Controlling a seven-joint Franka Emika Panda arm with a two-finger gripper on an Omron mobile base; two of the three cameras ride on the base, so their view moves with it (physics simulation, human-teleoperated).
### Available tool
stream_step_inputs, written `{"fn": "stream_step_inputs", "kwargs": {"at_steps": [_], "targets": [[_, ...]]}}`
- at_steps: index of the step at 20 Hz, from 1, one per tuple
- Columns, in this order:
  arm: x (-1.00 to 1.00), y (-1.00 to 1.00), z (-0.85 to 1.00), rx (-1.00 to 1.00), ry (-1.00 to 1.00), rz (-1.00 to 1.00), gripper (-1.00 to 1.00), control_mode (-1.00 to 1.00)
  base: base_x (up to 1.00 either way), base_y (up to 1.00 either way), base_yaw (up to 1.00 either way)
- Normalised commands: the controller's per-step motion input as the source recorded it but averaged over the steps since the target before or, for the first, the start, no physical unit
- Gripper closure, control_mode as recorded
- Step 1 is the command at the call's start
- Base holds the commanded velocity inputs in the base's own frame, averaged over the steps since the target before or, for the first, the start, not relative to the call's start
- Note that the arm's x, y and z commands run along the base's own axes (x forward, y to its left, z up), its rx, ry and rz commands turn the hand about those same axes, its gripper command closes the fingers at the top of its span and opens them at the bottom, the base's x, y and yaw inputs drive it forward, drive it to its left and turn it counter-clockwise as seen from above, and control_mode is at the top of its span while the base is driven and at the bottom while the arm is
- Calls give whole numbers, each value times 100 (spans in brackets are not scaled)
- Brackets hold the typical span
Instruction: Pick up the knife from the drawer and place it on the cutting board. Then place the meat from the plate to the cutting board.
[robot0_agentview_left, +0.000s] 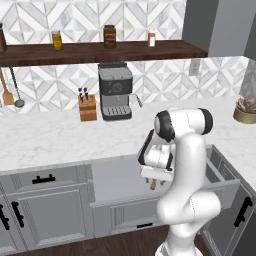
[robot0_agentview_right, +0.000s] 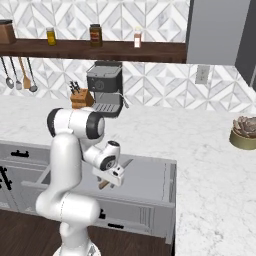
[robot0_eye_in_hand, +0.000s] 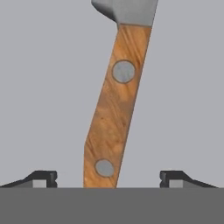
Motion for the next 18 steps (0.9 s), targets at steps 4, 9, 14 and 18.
{"fn": "stream_step_inputs", "kwargs": {"at_steps": [4, 9, 14, 18], "targets": [[-10, 0, -46, -4, 0, 0, 100, -100, 0, 0, 0], [-10, 0, -37, 0, 0, 0, 100, -100, 0, 0, 0], [-30, 0, -45, 0, 0, 0, 100, -100, 0, 0, 0], [-47, 0, -56, 0, 0, 0, 100, -100, 0, 0, 0]]}}
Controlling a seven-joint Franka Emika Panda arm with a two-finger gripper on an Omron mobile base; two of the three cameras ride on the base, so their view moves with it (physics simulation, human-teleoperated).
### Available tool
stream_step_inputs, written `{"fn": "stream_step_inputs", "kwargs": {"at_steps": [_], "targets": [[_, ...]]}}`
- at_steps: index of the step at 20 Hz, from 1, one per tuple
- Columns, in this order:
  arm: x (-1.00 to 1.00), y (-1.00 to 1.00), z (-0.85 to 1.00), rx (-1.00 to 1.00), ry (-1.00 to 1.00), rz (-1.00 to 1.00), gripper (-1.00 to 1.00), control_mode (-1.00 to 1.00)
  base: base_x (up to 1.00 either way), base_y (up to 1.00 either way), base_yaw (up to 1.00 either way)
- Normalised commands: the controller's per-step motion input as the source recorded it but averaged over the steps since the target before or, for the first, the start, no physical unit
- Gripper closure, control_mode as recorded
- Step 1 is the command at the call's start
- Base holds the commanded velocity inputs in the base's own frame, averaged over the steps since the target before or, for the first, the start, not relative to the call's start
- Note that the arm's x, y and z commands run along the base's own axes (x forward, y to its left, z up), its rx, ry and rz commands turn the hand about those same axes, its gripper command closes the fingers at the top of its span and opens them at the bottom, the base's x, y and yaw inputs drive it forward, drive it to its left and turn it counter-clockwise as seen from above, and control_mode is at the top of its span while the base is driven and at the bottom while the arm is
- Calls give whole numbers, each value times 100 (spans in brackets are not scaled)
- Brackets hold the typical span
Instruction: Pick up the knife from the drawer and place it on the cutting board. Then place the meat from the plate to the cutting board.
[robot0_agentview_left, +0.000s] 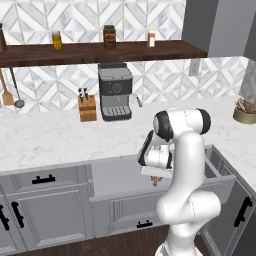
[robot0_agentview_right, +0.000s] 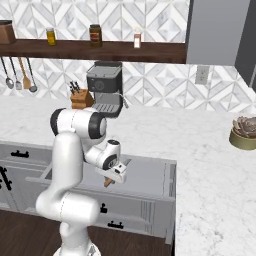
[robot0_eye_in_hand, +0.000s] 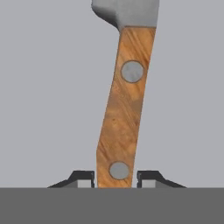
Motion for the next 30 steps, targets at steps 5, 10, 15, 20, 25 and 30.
{"fn": "stream_step_inputs", "kwargs": {"at_steps": [5, 10, 15, 20, 25, 30], "targets": [[-84, 0, -63, 0, 1, 0, 100, -100, 0, 0, 0], [-100, 0, -54, 0, 6, 0, 100, -100, 0, 0, 0], [-100, 0, -50, 0, 8, 0, 100, -100, 0, 0, 0], [-100, 0, -45, 1, 9, 0, 100, -100, 0, 0, 0], [-100, 0, -34, 4, 8, 0, 100, -100, 0, 0, 0], [-93, 0, -6, 3, 1, -4, 100, -100, 0, 0, 0]]}}
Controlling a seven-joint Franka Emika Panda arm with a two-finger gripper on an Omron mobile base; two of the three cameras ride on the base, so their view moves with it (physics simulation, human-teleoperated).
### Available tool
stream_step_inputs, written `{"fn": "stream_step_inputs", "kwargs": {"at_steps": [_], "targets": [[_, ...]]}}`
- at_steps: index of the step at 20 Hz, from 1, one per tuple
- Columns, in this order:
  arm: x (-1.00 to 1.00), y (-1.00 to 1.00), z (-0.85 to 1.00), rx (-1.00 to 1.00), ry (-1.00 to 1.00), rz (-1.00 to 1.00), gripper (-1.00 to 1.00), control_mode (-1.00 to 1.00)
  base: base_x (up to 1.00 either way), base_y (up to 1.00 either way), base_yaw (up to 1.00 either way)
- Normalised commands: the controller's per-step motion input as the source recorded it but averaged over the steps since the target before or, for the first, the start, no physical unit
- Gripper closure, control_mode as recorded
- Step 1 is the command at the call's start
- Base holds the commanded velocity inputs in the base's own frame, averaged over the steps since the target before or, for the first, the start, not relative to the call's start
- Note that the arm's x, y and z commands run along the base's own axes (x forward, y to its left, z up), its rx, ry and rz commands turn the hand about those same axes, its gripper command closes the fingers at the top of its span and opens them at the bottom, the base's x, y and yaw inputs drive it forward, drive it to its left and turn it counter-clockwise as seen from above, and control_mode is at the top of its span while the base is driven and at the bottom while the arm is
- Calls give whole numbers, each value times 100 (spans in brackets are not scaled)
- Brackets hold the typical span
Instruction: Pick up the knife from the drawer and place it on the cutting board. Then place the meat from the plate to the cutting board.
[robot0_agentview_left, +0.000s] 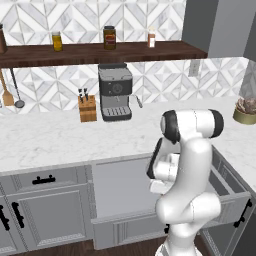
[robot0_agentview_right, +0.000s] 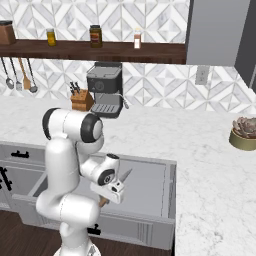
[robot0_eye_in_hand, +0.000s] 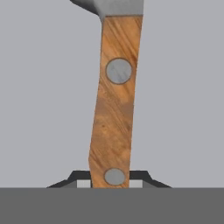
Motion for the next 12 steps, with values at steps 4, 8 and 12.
{"fn": "stream_step_inputs", "kwargs": {"at_steps": [4, 8, 12], "targets": [[-64, 0, 27, 0, 0, -9, 100, -100, 0, 0, 0], [-15, 2, 89, 0, 0, -14, 100, -100, 0, 0, 0], [-7, 2, 100, 0, 0, -18, 100, -100, 0, 0, 0]]}}
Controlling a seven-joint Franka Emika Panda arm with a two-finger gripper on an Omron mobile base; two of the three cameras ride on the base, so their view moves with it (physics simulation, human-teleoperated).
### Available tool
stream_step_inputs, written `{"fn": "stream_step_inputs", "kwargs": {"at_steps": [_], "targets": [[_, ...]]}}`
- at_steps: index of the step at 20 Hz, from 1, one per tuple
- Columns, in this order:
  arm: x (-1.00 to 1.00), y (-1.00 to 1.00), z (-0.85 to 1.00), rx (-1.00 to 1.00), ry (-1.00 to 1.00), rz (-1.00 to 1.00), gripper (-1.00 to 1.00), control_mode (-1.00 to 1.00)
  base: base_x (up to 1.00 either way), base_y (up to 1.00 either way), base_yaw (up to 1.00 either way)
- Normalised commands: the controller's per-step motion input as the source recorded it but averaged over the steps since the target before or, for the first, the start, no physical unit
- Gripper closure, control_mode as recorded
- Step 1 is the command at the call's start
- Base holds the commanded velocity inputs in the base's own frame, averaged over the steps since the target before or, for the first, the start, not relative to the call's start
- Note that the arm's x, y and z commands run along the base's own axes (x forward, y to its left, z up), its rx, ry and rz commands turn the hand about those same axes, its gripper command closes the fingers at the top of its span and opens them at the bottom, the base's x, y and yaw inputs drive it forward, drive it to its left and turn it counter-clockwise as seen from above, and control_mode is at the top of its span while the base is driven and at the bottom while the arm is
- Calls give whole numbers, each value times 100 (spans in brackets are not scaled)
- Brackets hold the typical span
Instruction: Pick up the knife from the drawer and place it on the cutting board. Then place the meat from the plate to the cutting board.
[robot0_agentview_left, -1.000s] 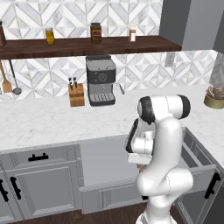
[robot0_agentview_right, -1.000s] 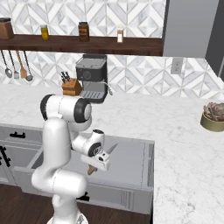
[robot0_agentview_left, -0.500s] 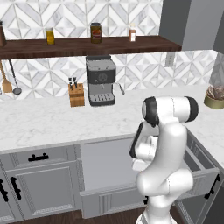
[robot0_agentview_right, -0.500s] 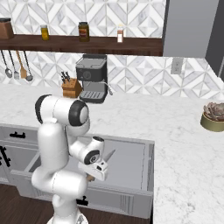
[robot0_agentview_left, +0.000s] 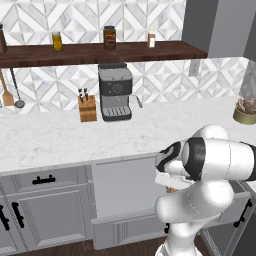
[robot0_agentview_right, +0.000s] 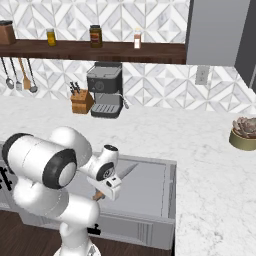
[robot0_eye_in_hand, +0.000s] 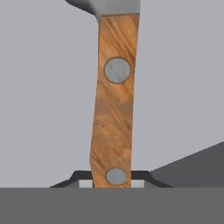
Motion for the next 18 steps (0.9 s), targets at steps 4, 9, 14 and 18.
{"fn": "stream_step_inputs", "kwargs": {"at_steps": [4, 9, 14, 18], "targets": [[-45, 0, 98, 4, 16, -24, 100, -100, 0, 0, 0], [-62, 0, 86, 9, 29, -30, 100, -100, 0, 0, 0], [-43, 8, 100, 2, 6, -26, 100, -100, 0, 0, 0], [-46, 11, 100, 0, 0, -19, 100, -100, 0, 0, 0]]}}
